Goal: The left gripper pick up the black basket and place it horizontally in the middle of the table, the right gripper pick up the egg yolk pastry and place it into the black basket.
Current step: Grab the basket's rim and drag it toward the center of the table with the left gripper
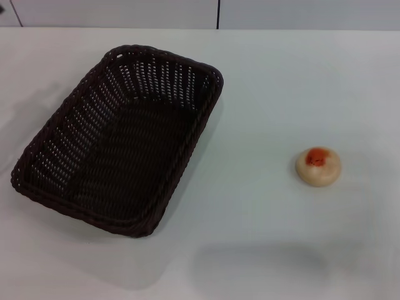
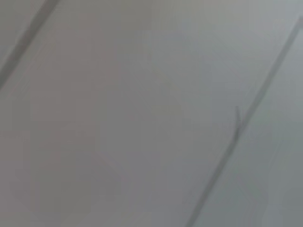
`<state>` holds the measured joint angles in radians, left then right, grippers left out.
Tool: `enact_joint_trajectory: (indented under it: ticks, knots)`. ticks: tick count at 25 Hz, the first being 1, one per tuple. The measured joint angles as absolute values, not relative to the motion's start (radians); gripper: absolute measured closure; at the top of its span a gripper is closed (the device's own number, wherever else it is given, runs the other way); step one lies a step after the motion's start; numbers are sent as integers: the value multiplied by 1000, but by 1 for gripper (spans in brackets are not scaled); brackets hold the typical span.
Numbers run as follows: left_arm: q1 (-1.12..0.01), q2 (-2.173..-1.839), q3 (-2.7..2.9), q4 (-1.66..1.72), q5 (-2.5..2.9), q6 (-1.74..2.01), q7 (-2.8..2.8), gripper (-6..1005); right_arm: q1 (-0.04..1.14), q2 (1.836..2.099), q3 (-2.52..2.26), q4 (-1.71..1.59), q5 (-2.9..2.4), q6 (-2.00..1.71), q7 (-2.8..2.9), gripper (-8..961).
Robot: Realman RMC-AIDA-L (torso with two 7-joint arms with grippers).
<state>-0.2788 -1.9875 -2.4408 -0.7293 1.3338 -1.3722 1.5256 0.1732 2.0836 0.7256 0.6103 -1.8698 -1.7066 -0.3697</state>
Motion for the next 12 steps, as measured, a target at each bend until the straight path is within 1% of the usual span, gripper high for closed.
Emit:
enact_joint_trajectory:
  ticks: [3, 4, 5, 6, 7, 8, 9, 10, 11, 12]
  knots:
    - [-286, -1994, -2428, -896, 1499, -1363, 1393, 593, 173, 2083, 724, 611, -1870, -1710, -373, 448]
    - [-286, -1994, -2428, -896, 1499, -1363, 1393, 589, 173, 2083, 724, 611, -1870, -1710, -373, 448]
    - [-289, -2003, -2426, -968, 1570, -1363, 1351, 585, 173, 2083, 724, 611, -1870, -1711, -373, 448]
    - [-289, -2003, -2426, -968, 1570, -1363, 1351, 582, 173, 2083, 724, 611, -1870, -1711, -373, 448]
    - [-290, -2010, -2425, -998, 1605, -1363, 1335, 578, 173, 2083, 724, 611, -1870, -1711, -373, 448]
    - [-294, -2022, -2421, -1054, 1668, -1361, 1309, 574, 173, 2083, 724, 611, -1870, -1712, -373, 448]
    - [-294, -2022, -2421, -1054, 1668, -1361, 1309, 515, 173, 2083, 724, 611, -1870, -1712, -373, 448]
    - [-303, -2035, -2419, -1100, 1739, -1358, 1282, 457, 173, 2083, 724, 611, -1870, -1712, -373, 448]
    - [-303, -2035, -2419, -1100, 1739, -1358, 1282, 398, 173, 2083, 724, 611, -1870, -1712, -373, 448]
    - [-312, -2044, -2419, -1124, 1787, -1357, 1266, 339, 173, 2083, 724, 610, -1870, -1712, -372, 448]
